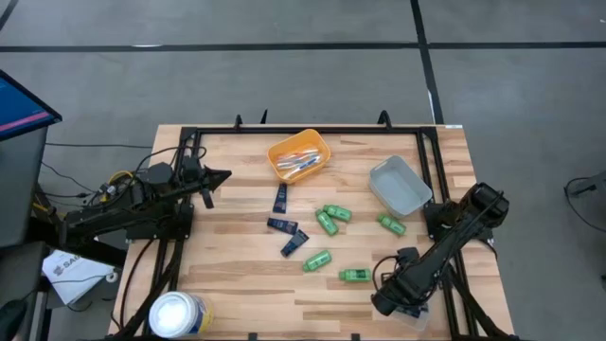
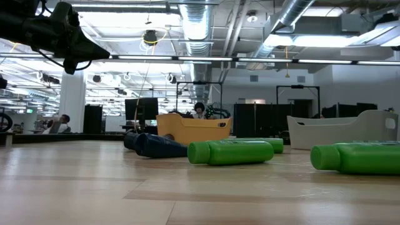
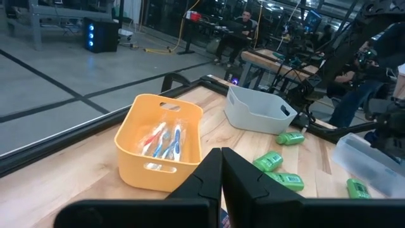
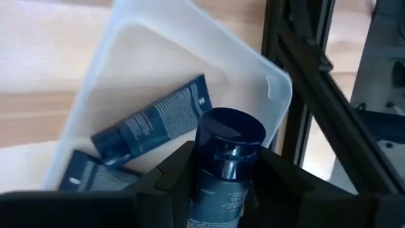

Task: Pick & Place Travel size toiletries
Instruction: Put the dark blue shave cream into the transparent bin

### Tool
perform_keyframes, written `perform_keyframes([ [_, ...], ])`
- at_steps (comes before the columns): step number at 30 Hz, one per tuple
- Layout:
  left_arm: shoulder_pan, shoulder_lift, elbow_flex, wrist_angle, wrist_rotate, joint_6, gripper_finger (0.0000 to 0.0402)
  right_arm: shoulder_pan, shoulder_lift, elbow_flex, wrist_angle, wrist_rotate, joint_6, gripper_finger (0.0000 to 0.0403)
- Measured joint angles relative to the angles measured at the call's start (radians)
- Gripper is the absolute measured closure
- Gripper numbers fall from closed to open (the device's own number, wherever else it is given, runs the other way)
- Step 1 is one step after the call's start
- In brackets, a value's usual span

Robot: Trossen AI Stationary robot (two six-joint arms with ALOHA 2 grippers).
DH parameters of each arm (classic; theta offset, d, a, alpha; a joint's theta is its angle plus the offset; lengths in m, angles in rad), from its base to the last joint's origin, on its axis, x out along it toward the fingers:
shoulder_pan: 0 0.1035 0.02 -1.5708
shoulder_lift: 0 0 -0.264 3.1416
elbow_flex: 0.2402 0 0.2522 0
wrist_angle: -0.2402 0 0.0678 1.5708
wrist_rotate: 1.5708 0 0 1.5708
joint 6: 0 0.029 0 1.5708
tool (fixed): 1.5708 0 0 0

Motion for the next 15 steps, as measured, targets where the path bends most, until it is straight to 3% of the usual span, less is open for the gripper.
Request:
perform_keyframes([
  [8, 0.000, 0.000, 0.000, 0.000, -0.003, 0.000, 0.0400, -0.007, 0.001, -0.030, 0.007, -0.058, 0.013, 0.0246],
  [15, 0.000, 0.000, 0.000, 0.000, -0.003, 0.000, 0.0400, -0.016, 0.000, -0.043, 0.012, -0.058, 0.002, 0.0193],
])
